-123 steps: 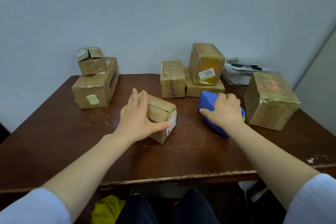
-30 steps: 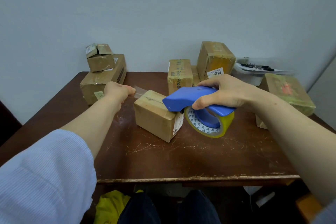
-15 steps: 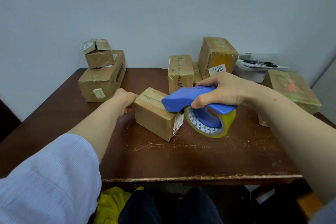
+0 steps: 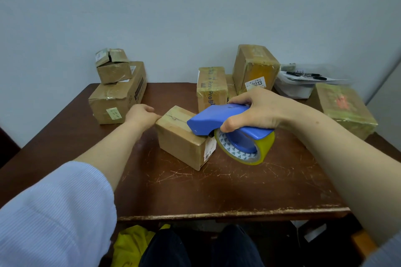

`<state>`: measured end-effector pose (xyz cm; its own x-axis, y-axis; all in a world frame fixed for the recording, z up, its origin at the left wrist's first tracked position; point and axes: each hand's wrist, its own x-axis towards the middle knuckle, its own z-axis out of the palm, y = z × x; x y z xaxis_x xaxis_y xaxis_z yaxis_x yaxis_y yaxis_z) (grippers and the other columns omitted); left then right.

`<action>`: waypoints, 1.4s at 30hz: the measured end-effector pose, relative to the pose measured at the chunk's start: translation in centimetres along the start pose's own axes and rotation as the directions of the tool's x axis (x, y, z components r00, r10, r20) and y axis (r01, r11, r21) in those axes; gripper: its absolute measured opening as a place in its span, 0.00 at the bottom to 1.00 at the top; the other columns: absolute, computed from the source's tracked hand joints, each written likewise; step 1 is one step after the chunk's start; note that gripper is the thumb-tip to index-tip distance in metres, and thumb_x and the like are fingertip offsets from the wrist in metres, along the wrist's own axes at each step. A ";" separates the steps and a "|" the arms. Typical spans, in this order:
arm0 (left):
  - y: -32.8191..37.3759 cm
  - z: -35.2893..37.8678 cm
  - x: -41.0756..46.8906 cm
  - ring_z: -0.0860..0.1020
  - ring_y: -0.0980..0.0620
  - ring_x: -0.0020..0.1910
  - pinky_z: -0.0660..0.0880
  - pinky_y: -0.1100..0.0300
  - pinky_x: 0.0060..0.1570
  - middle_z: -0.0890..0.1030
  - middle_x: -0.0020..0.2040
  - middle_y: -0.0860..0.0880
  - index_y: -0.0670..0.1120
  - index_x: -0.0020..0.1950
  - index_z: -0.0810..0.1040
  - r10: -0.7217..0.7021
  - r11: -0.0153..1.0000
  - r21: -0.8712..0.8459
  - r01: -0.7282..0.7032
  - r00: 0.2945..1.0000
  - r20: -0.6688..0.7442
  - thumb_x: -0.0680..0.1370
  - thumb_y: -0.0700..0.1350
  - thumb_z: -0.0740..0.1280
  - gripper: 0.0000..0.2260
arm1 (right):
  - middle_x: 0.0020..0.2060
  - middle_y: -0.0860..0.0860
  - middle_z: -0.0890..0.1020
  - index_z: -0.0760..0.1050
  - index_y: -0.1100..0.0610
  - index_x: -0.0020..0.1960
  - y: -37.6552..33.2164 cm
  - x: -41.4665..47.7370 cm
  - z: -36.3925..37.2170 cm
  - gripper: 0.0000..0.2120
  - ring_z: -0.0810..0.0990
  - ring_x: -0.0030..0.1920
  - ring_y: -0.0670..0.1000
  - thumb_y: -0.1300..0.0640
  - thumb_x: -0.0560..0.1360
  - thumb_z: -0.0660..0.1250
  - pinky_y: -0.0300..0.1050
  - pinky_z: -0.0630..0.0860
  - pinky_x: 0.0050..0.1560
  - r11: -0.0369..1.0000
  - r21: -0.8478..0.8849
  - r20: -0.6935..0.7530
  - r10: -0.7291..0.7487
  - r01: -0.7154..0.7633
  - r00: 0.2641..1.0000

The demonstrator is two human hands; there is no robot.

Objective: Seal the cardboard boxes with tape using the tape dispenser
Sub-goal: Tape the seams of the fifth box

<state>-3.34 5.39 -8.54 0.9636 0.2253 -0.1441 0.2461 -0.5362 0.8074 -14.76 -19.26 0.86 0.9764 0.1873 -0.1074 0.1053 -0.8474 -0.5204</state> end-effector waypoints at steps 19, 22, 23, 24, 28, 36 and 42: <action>2.4 4.0 -2.0 0.45 0.49 0.77 0.50 0.50 0.75 0.48 0.79 0.52 0.52 0.78 0.50 0.371 0.509 0.642 -0.574 0.819 0.438 0.84 0.50 0.45 0.22 | 0.72 0.45 0.66 0.61 0.50 0.75 1.0 -1.3 0.5 0.43 0.68 0.67 0.48 0.40 0.66 0.73 0.40 0.64 0.57 0.996 -0.084 0.006 0.007 -0.007 1.000; 2.3 4.0 -1.6 0.44 0.49 0.77 0.48 0.50 0.75 0.46 0.79 0.51 0.50 0.78 0.50 0.348 0.510 0.650 -0.564 0.826 0.444 0.84 0.48 0.43 0.22 | 0.72 0.41 0.64 0.58 0.42 0.75 2.2 -2.2 1.1 0.43 0.67 0.68 0.47 0.42 0.65 0.74 0.39 0.62 0.57 1.000 -0.002 0.015 -0.008 0.008 1.000; 2.4 4.0 -1.6 0.45 0.49 0.77 0.48 0.50 0.75 0.47 0.79 0.51 0.50 0.78 0.50 0.345 0.528 0.639 -0.559 0.829 0.441 0.84 0.49 0.43 0.22 | 0.71 0.40 0.65 0.58 0.41 0.75 2.8 -2.8 1.3 0.42 0.68 0.66 0.47 0.43 0.65 0.75 0.39 0.64 0.56 1.000 0.024 0.016 -0.003 0.002 1.000; 2.5 4.0 -1.8 0.45 0.50 0.77 0.48 0.49 0.75 0.48 0.79 0.51 0.49 0.78 0.50 0.339 0.566 0.620 -0.543 0.839 0.425 0.84 0.52 0.43 0.23 | 0.70 0.40 0.66 0.59 0.39 0.74 3.6 -3.5 1.2 0.42 0.69 0.65 0.46 0.44 0.65 0.75 0.40 0.64 0.56 0.999 0.041 0.016 0.004 -0.005 1.000; 3.0 4.0 -2.8 0.46 0.52 0.77 0.47 0.50 0.75 0.50 0.79 0.53 0.50 0.78 0.50 0.337 0.583 0.621 -0.523 0.852 0.401 0.83 0.56 0.43 0.25 | 0.66 0.37 0.69 0.62 0.35 0.71 6.3 -7.3 0.1 0.38 0.72 0.60 0.44 0.46 0.66 0.76 0.40 0.66 0.57 0.997 0.045 0.073 0.054 -0.058 0.996; 3.7 4.2 -5.5 0.66 0.47 0.71 0.61 0.53 0.67 0.70 0.72 0.48 0.47 0.70 0.71 0.542 0.542 0.580 -0.607 0.781 0.311 0.83 0.56 0.50 0.22 | 0.68 0.43 0.69 0.62 0.43 0.74 4.1 -4.7 0.3 0.38 0.69 0.54 0.46 0.43 0.67 0.72 0.41 0.66 0.52 0.980 -0.196 0.125 0.071 -0.045 0.990; 3.5 4.3 -6.7 0.48 0.47 0.77 0.46 0.52 0.74 0.51 0.78 0.45 0.49 0.78 0.50 0.420 0.412 0.680 -0.607 0.788 0.450 0.77 0.67 0.46 0.35 | 0.63 0.45 0.74 0.70 0.48 0.70 0.6 -2.3 -0.1 0.34 0.73 0.51 0.49 0.44 0.66 0.73 0.42 0.70 0.48 0.944 -0.330 0.182 0.092 -0.028 0.979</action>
<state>-8.48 -1.55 -7.21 0.9099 -0.4136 -0.0315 -0.4127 -0.9103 0.0310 -16.88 -20.26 0.83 0.9312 0.1955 -0.3077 0.1345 -0.9687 -0.2085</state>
